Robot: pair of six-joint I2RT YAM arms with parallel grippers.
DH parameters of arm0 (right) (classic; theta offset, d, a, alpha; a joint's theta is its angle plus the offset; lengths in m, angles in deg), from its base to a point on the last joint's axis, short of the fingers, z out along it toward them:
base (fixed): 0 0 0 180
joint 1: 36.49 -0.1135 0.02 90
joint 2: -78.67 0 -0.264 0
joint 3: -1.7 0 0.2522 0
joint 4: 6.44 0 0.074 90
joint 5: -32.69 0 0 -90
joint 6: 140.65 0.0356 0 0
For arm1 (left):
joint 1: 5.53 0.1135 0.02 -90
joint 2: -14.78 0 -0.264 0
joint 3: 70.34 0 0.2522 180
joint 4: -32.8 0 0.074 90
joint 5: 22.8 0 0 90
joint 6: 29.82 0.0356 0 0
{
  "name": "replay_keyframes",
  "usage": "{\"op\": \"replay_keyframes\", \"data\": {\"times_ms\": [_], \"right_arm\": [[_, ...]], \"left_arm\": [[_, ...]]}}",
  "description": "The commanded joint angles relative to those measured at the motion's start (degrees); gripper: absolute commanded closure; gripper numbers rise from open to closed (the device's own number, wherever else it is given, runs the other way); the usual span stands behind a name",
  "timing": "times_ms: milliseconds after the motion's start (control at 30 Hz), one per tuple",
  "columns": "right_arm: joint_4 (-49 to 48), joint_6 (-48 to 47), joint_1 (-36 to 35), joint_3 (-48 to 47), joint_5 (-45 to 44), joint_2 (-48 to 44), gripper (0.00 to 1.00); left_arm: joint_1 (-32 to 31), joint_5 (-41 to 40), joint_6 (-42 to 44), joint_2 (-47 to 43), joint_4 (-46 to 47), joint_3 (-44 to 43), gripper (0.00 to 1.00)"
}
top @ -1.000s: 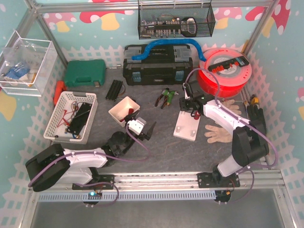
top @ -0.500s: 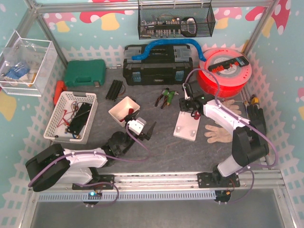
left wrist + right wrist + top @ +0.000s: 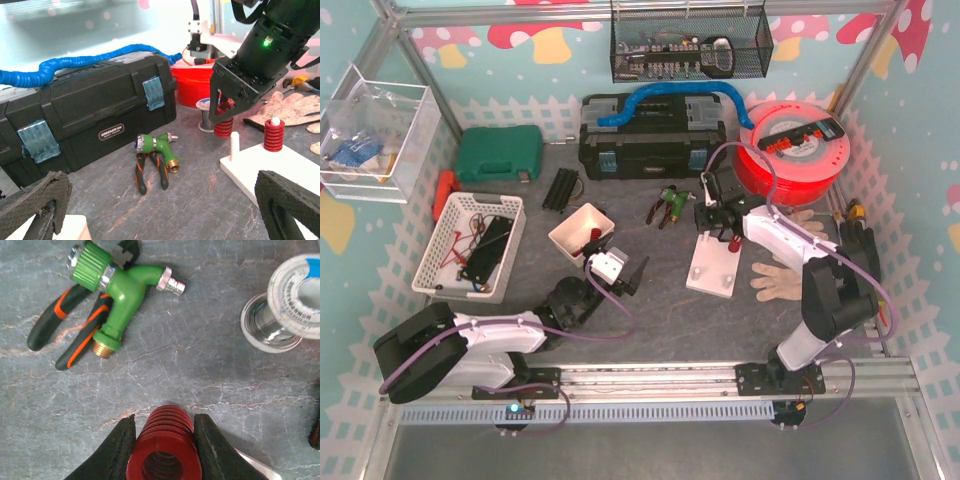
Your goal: Install the large spring
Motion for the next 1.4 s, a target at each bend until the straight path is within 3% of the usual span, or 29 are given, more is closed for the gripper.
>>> {"op": "replay_keyframes", "data": {"times_ms": [0,300,567,1367], "right_arm": [[2.8,-0.3,0.3,-0.4,-0.8,1.2,0.95],[2.6,-2.0,0.3,-4.2,-3.5,-3.8,0.97],[3.7,-1.7,0.2,1.8,3.4,-8.2,0.98],[3.4,-1.9,0.2,2.8,1.7,-2.1,0.96]], "left_arm": [[-0.1,0.3,0.9,-0.5,-0.4,-0.2,0.01],[-0.1,0.3,1.0,-0.4,-0.3,-0.2,0.01],[-0.2,0.4,1.0,-0.7,-0.3,-0.1,0.01],[-0.4,0.4,1.4,-1.1,-0.5,-0.1,0.01]]}}
